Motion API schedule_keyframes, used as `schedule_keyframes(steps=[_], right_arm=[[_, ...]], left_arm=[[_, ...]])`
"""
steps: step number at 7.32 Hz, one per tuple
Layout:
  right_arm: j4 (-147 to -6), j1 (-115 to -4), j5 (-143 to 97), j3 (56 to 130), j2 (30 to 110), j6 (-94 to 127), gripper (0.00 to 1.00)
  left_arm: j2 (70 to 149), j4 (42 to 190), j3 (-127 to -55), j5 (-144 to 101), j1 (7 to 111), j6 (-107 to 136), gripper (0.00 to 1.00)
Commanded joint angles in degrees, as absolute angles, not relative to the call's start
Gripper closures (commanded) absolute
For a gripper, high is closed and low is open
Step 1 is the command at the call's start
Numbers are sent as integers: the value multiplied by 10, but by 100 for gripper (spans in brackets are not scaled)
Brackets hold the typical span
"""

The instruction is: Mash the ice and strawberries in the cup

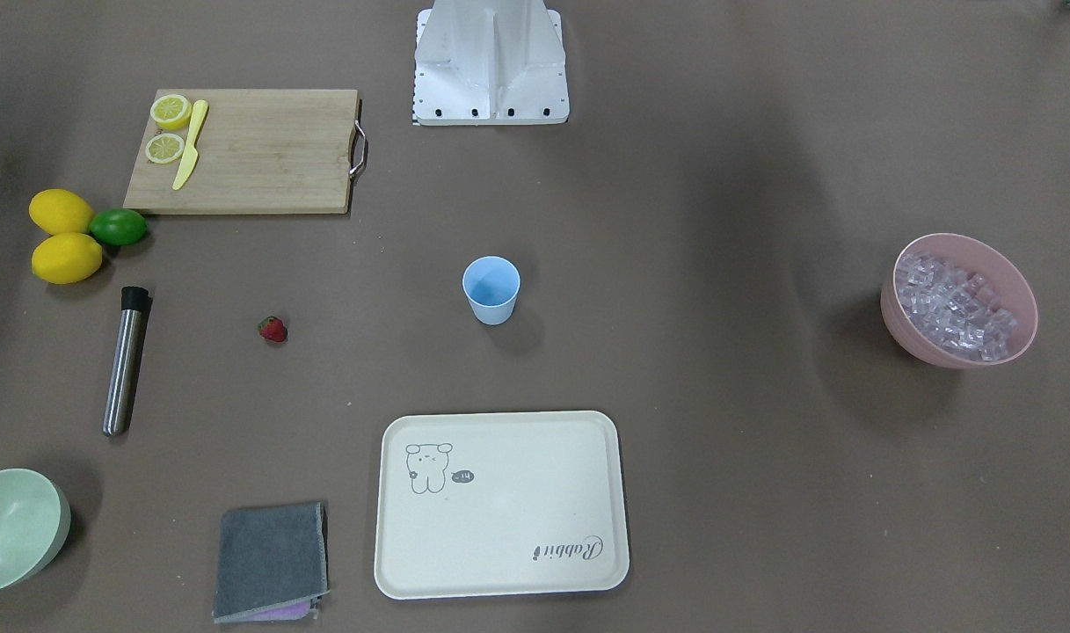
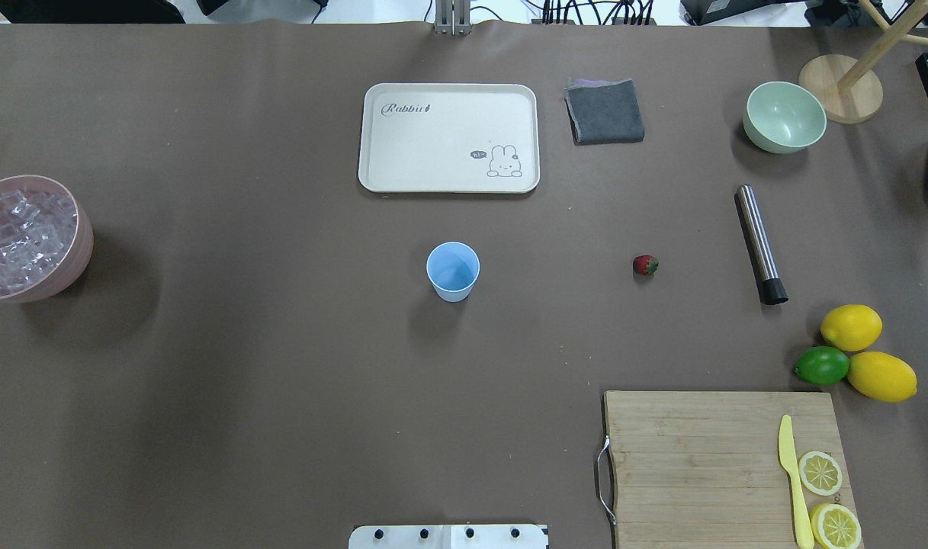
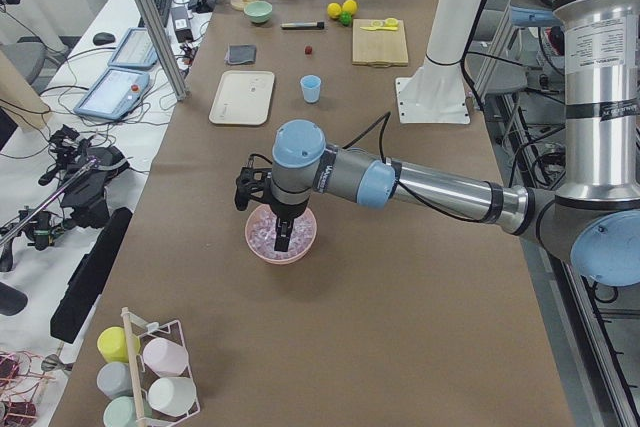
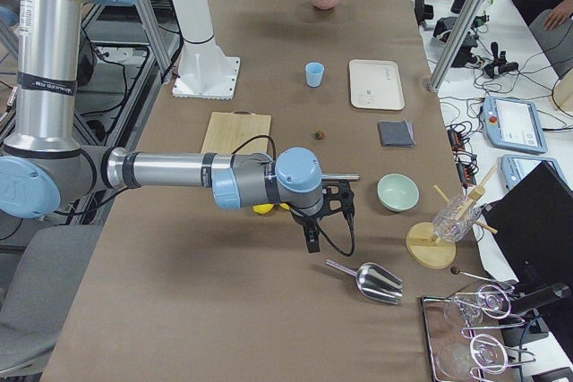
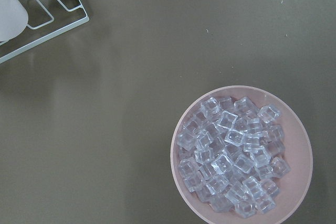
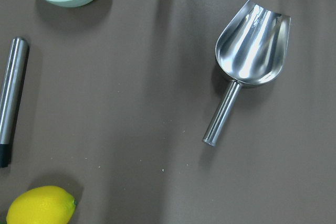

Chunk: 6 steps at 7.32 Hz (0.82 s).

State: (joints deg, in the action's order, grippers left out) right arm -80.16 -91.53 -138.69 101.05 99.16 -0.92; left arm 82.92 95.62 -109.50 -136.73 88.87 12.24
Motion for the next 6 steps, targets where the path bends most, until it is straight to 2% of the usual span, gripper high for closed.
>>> schedule_keyframes(steps=[1, 6], right_arm=[[-803, -912, -1407, 1015, 1000, -5, 0], [-802, -909, -1407, 1025, 1002, -6, 0]], left_arm=[[821, 956, -1097, -1361, 892, 121, 3], [819, 956, -1111, -1361, 885, 121, 3]])
